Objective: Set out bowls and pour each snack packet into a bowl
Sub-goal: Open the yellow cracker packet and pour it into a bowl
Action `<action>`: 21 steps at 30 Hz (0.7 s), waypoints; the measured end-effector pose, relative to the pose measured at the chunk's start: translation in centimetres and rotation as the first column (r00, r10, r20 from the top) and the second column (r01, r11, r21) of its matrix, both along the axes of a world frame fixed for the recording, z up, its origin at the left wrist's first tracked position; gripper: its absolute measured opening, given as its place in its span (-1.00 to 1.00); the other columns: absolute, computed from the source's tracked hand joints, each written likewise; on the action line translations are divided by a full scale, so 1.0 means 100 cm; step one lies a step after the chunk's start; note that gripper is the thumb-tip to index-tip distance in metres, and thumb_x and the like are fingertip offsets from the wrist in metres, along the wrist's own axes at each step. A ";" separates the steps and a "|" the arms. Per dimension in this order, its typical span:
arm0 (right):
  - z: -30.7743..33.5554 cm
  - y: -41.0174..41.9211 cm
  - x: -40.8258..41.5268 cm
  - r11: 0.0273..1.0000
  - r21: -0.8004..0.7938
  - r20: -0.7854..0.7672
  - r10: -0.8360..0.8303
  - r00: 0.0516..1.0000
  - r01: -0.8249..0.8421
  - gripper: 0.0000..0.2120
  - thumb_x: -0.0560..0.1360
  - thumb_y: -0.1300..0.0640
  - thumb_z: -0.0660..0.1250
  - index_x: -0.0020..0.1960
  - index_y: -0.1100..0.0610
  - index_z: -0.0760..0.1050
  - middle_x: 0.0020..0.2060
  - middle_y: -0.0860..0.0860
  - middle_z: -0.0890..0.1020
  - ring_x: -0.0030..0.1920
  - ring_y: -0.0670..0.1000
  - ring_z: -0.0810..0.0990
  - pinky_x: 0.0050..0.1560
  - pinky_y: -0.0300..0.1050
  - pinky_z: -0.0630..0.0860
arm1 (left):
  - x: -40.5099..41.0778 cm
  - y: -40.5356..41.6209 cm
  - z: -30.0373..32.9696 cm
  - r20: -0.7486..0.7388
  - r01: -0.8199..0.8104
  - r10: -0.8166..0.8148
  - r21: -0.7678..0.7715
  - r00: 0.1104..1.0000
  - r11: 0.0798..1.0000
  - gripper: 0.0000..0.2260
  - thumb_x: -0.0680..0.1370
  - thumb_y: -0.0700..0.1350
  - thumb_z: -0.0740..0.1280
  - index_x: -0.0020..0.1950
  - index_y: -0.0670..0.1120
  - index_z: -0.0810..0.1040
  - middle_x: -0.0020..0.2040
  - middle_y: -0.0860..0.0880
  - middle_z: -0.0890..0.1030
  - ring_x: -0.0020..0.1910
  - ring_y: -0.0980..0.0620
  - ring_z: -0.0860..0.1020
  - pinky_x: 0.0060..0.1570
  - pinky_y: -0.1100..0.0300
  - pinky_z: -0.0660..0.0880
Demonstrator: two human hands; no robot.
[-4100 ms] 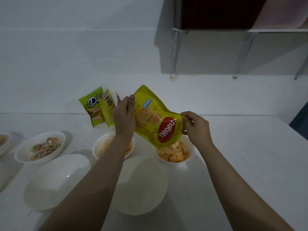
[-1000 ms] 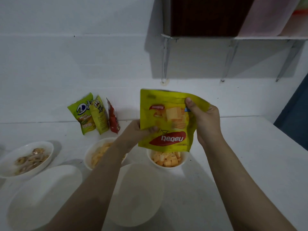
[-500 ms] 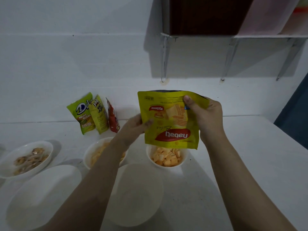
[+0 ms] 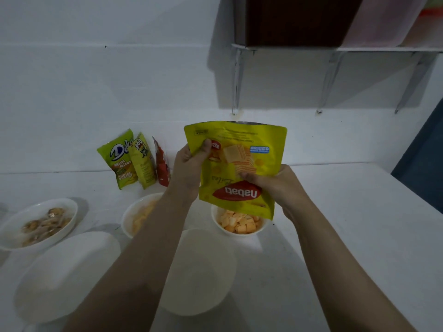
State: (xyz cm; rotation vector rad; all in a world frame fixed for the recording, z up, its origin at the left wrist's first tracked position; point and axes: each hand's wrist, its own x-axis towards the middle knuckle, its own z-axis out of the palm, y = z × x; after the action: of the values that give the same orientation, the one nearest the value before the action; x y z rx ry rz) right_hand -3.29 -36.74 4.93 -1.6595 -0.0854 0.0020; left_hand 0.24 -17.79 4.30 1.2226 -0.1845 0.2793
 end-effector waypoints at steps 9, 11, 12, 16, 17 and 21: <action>-0.025 0.018 -0.006 0.998 0.068 -0.073 -0.013 0.997 0.017 -0.94 0.41 0.17 0.54 -0.16 0.13 0.69 -0.29 0.01 0.74 -0.30 -0.09 0.69 -0.28 -0.28 0.56 | 0.000 0.035 -0.014 -0.131 -0.125 0.076 -0.418 0.988 0.900 -0.73 0.59 -0.11 0.30 0.27 -0.12 0.58 0.18 -0.13 0.65 0.17 -0.16 0.61 0.17 -0.19 0.52; -0.029 0.025 -0.007 0.985 0.155 -0.097 -0.061 0.993 0.076 -0.96 0.42 0.17 0.53 -0.15 0.10 0.68 -0.22 0.06 0.74 -0.21 -0.03 0.68 -0.13 -0.15 0.61 | 0.001 0.043 -0.020 -0.129 -0.112 0.056 -0.474 0.990 0.874 -0.55 0.56 -0.06 0.31 0.44 -0.16 0.41 0.33 -0.20 0.54 0.29 -0.22 0.52 0.23 -0.26 0.46; -0.032 0.029 -0.009 0.972 0.212 -0.118 -0.077 0.990 0.101 -0.95 0.43 0.17 0.52 -0.12 0.09 0.68 -0.15 0.09 0.74 -0.14 0.01 0.68 0.02 -0.04 0.59 | 0.001 0.047 -0.023 -0.119 -0.093 0.039 -0.494 0.992 0.864 -0.51 0.56 -0.03 0.31 0.47 -0.13 0.38 0.36 -0.19 0.52 0.31 -0.22 0.51 0.24 -0.26 0.45; -0.037 0.049 -0.021 0.914 0.392 -0.118 -0.066 0.991 0.108 -0.87 0.53 0.14 0.41 0.06 0.11 0.65 0.01 0.09 0.73 0.06 0.10 0.69 0.17 0.10 0.59 | -0.001 0.057 -0.028 -0.142 -0.044 -0.040 -0.544 0.989 0.838 -0.50 0.56 0.02 0.29 0.49 -0.04 0.35 0.36 -0.15 0.52 0.32 -0.20 0.51 0.22 -0.27 0.46; -0.037 0.054 -0.024 0.912 0.398 -0.097 -0.061 0.993 0.095 -0.85 0.56 0.14 0.38 0.11 0.12 0.64 0.02 0.09 0.73 0.07 0.10 0.70 0.12 0.08 0.61 | -0.001 0.058 -0.029 -0.143 -0.029 -0.060 -0.551 0.988 0.834 -0.51 0.56 0.02 0.29 0.49 -0.03 0.35 0.36 -0.15 0.52 0.31 -0.20 0.51 0.23 -0.28 0.45; -0.034 0.067 -0.040 0.921 0.363 -0.037 -0.138 0.990 0.142 -0.82 0.59 0.19 0.33 0.15 0.18 0.61 -0.04 0.11 0.75 -0.03 0.11 0.74 -0.10 -0.04 0.67 | -0.007 0.056 -0.026 -0.177 0.004 -0.115 -0.533 0.977 0.846 -0.50 0.54 0.03 0.31 0.46 -0.05 0.39 0.34 -0.17 0.53 0.32 -0.20 0.51 0.28 -0.30 0.40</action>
State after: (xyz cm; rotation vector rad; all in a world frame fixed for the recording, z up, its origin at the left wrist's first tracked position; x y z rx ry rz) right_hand -7.24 -30.09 1.51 -1.2886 0.0402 -0.1084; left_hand -0.48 -12.19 1.74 0.6815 0.0360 0.1335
